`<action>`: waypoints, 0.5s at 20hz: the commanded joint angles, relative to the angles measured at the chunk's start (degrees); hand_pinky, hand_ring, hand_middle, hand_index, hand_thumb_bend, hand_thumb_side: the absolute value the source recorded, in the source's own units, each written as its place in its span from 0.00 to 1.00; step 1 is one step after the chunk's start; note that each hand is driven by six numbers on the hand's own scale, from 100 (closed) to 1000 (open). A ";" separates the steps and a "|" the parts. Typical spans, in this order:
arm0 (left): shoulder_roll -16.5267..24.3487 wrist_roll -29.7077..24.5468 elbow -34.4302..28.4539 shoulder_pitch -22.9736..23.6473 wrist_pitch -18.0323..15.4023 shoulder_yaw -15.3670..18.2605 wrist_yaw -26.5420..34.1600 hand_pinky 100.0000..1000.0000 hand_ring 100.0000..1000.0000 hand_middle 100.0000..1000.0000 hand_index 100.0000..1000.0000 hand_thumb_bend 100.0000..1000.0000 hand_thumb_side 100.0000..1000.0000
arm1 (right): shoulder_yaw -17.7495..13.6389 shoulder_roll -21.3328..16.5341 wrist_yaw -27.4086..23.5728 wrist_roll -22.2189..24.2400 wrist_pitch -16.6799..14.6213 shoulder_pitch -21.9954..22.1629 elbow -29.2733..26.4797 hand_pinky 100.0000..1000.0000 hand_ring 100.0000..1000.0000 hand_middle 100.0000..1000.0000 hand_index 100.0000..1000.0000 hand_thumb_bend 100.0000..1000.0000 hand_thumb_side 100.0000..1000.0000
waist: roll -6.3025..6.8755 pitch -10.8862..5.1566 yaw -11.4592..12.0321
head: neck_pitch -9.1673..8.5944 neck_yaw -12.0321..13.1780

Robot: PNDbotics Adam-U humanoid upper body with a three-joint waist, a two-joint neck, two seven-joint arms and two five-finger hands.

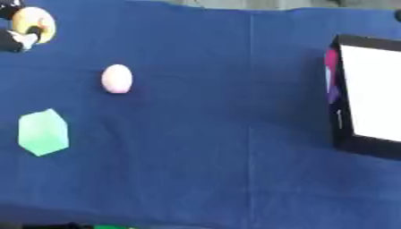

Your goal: Pick up the objects with one hand, pass them to the other hand, and then place them into the box on the other side of the table.

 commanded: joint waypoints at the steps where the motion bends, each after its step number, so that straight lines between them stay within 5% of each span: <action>1: -4.16 4.82 -6.94 0.98 0.46 -0.55 0.44 0.82 0.66 0.52 0.52 0.00 0.24 | 3.04 -5.57 2.06 3.65 -0.11 -4.80 -1.20 1.00 1.00 1.00 1.00 0.00 0.12 | -0.03 -1.90 -0.14 | -0.15 -0.72; 10: -14.94 15.44 -13.93 6.63 -1.09 -2.90 -0.76 0.83 0.66 0.52 0.52 0.00 0.35 | 14.65 -7.20 14.24 16.74 -4.31 -18.06 8.33 1.00 1.00 1.00 1.00 0.00 0.02 | -0.46 -2.42 -0.29 | 0.36 -1.45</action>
